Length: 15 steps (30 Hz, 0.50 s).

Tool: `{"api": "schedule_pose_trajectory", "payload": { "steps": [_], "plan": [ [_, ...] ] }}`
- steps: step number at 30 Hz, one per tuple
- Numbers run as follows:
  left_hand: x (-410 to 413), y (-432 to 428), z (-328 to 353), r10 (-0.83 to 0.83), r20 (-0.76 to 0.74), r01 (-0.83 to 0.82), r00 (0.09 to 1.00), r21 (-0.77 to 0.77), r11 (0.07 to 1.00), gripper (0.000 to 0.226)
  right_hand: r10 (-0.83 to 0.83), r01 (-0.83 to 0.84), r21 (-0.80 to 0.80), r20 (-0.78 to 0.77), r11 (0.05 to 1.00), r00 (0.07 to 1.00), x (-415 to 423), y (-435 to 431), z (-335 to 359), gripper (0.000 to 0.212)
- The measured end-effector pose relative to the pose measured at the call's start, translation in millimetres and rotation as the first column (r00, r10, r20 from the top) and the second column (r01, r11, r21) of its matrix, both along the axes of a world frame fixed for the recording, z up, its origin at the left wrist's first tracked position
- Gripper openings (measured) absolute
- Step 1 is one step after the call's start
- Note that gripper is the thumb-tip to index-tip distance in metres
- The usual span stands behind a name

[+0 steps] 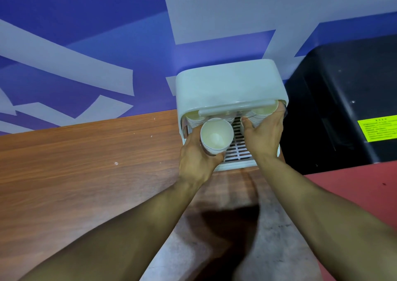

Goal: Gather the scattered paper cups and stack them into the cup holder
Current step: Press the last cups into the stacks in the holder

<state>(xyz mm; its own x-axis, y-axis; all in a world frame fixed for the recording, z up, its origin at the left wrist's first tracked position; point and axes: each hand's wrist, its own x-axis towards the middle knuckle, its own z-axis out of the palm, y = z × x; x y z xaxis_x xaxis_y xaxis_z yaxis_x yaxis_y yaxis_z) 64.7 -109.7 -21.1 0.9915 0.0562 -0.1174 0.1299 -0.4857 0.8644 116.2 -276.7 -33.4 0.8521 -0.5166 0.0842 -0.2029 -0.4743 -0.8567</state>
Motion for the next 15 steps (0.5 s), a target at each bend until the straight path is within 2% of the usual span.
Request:
{"api": "schedule_pose_trajectory", "payload": {
  "steps": [5,15],
  "plan": [
    [-0.3,0.9,-0.9,-0.008,-0.006,0.008,1.0,-0.009,1.0,0.076,-0.058,0.058,-0.019,0.03,0.998,0.998,1.0,7.7,-1.5,0.083],
    [-1.6,-4.1,0.6,-0.012,0.009,0.012,1.0,0.001,1.0,0.072,0.015,-0.017,-0.096,-0.017,0.995,1.0,12.1,-6.7,-2.2,0.071]
  ]
}}
